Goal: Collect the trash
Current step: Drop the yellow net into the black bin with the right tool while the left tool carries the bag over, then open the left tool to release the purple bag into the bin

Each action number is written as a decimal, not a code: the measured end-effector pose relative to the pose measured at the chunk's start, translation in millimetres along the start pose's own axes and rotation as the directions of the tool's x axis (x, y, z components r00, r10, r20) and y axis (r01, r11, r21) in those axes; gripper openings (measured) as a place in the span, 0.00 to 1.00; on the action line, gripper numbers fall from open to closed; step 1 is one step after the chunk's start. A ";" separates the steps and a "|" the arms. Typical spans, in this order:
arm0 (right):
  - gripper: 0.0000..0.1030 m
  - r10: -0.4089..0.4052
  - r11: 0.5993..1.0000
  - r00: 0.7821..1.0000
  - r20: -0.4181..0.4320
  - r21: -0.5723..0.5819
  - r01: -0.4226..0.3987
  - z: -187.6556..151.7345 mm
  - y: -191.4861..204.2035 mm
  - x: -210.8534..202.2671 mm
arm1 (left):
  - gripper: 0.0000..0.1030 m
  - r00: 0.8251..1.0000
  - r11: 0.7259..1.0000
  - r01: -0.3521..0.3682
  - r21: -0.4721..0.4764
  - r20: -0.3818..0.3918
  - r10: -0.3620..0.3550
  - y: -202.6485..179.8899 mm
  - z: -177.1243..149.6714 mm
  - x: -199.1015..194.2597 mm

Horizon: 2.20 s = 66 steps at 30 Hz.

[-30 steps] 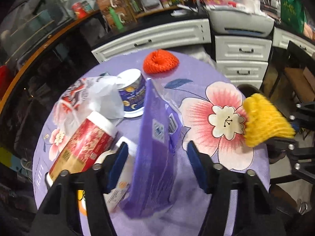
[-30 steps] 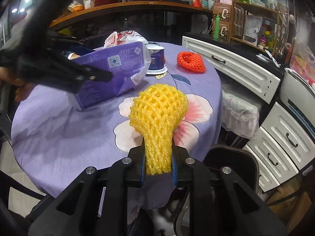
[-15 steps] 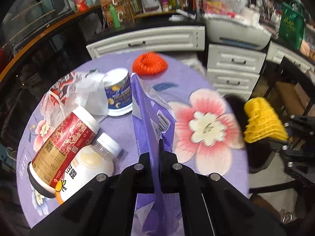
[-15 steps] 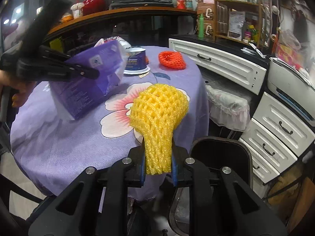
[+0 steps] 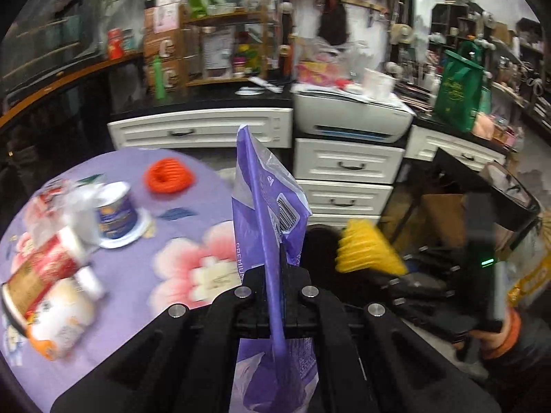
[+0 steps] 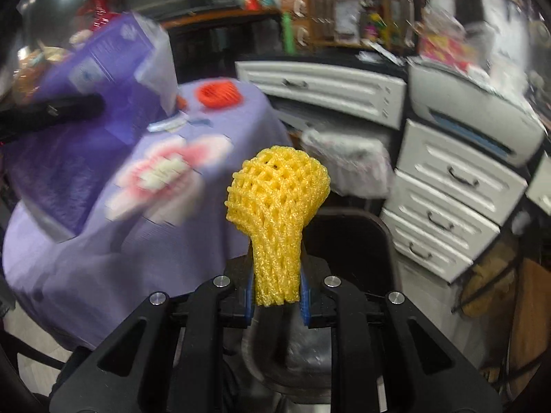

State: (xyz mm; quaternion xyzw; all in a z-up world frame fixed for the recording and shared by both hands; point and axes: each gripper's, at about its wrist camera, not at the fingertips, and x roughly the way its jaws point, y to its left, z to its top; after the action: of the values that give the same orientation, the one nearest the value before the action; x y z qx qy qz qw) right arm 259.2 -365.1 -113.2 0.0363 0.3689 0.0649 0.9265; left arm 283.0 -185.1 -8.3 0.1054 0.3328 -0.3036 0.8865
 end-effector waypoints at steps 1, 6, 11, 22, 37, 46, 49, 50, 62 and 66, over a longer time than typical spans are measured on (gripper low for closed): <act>0.19 -0.014 1.000 0.999 -0.030 0.019 0.015 -7.0 -9.5 9.6 | 0.02 1.000 1.000 0.011 0.009 -0.001 -0.011 -8.1 1.0 5.4; 0.19 -0.017 0.993 0.986 -0.165 0.108 0.036 -40.1 -43.0 49.6 | 0.02 0.998 0.997 0.055 0.053 -0.031 -0.053 -49.7 0.2 43.0; 0.20 -0.002 0.983 0.964 -0.264 0.177 0.050 -72.1 -58.8 87.4 | 0.02 0.993 0.996 0.073 0.045 -0.096 -0.069 -68.1 -12.3 81.6; 0.54 -0.057 0.960 0.967 -0.247 0.254 0.121 -89.8 -79.1 88.3 | 0.02 0.981 0.998 0.068 0.018 -0.183 -0.064 -78.9 -39.4 130.9; 0.62 -0.256 0.910 0.960 -0.114 0.306 0.280 -86.0 -125.6 13.8 | 0.02 0.946 0.997 0.068 0.037 -0.320 -0.053 -107.7 -78.1 194.0; 0.63 -0.255 0.904 0.962 -0.101 0.328 0.274 -86.6 -127.6 5.3 | 0.34 0.932 0.990 0.081 0.116 -0.361 -0.034 -125.0 -89.2 210.3; 0.63 -0.264 0.904 0.960 -0.091 0.324 0.279 -84.2 -127.4 2.5 | 0.72 0.949 0.987 0.069 0.143 -0.316 -0.021 -127.4 -89.7 202.4; 0.63 -0.267 0.904 0.960 -0.087 0.324 0.281 -83.2 -127.5 1.0 | 0.73 0.953 0.986 0.080 0.144 -0.303 -0.033 -127.8 -89.5 197.0; 0.70 -0.261 0.919 0.964 -0.043 0.295 0.262 -67.1 -118.4 -12.4 | 0.82 0.979 0.966 0.137 0.221 -0.182 -0.097 -128.0 -77.8 117.7; 0.72 -0.225 0.938 0.974 -0.028 0.264 0.224 -58.8 -103.4 -14.5 | 0.88 0.984 0.956 0.159 0.245 -0.113 -0.135 -119.0 -69.5 73.4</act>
State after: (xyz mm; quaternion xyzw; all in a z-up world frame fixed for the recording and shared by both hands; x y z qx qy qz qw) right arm 217.9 -468.4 -157.9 0.1177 0.3750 -0.0911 0.9150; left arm 217.7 -286.8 -107.1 0.2070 0.3401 -0.4035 0.8238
